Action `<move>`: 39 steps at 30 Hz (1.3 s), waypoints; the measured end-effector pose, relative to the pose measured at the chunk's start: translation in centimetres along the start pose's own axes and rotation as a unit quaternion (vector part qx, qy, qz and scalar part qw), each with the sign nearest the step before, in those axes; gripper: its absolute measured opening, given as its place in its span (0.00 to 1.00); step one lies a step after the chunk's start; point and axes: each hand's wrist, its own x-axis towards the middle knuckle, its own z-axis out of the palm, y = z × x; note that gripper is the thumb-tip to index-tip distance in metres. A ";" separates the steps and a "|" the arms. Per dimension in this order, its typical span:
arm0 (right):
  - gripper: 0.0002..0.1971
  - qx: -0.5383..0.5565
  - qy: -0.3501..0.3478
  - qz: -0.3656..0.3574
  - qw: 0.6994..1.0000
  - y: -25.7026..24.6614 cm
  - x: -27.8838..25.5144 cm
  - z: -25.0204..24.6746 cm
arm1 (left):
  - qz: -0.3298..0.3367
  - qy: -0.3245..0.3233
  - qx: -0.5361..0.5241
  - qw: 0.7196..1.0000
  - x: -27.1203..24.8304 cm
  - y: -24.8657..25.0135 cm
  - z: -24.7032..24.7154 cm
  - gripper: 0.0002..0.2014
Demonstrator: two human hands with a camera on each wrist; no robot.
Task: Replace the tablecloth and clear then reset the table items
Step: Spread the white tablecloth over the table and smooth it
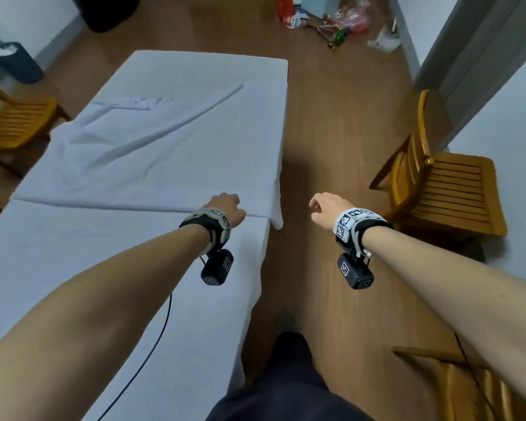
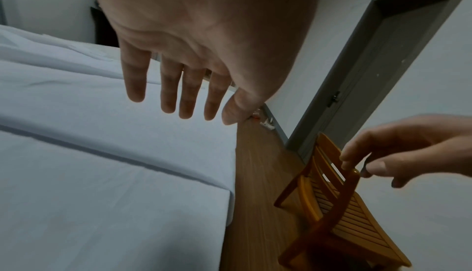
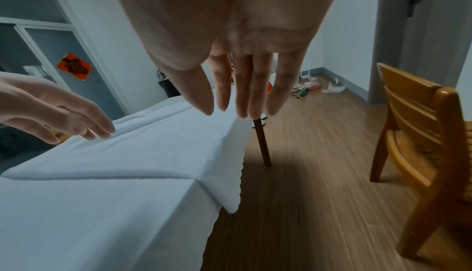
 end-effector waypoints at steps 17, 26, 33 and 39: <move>0.17 -0.036 -0.039 -0.134 0.990 3.0 32.4 -16.7 | -0.129 0.022 -0.058 0.990 23.9 4.9 -12.5 0.25; 0.14 -0.084 -0.103 -0.188 0.973 3.8 50.1 -22.4 | -0.237 -0.016 -0.110 0.965 32.7 5.8 -15.0 0.25; 0.18 -0.106 -0.137 -0.211 0.962 1.2 62.3 -23.4 | -0.271 -0.012 -0.136 0.953 43.3 2.8 -16.5 0.25; 0.20 -0.127 -0.152 -0.216 0.956 -0.3 70.5 -21.8 | -0.265 -0.021 -0.159 0.951 52.4 0.9 -15.9 0.24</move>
